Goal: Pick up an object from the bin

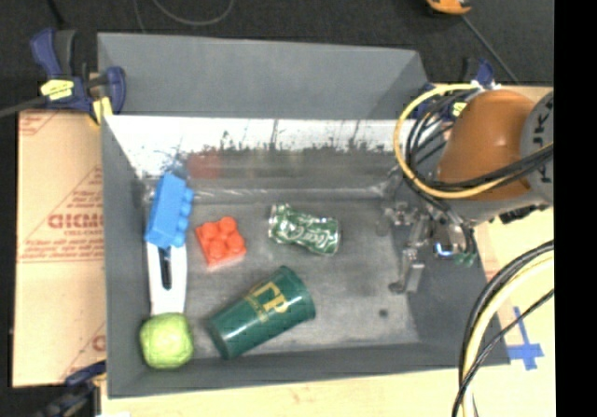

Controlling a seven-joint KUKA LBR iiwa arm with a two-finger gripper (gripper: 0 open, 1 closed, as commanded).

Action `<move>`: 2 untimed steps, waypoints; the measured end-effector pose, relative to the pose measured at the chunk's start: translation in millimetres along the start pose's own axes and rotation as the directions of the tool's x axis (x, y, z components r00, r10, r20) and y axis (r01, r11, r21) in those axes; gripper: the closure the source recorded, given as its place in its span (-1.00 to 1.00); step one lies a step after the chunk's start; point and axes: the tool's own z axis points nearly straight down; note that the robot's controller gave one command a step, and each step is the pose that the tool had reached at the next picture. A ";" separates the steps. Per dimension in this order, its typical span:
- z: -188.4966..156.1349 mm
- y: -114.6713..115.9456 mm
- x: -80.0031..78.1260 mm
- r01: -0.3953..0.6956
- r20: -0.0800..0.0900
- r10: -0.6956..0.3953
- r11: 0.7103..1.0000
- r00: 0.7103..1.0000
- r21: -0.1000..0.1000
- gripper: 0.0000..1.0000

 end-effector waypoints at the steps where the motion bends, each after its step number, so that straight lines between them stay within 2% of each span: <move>1: -4.7 0.2 -1.7 0.003 0.007 -0.003 1.000 1.000 0.001 -1.00; 2: -34.2 20.6 -7.6 -0.014 0.004 0.014 1.000 1.000 -0.002 -1.00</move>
Offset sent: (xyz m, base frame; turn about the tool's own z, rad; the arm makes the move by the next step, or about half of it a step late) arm 0.0123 0.0350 0.0541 0.0225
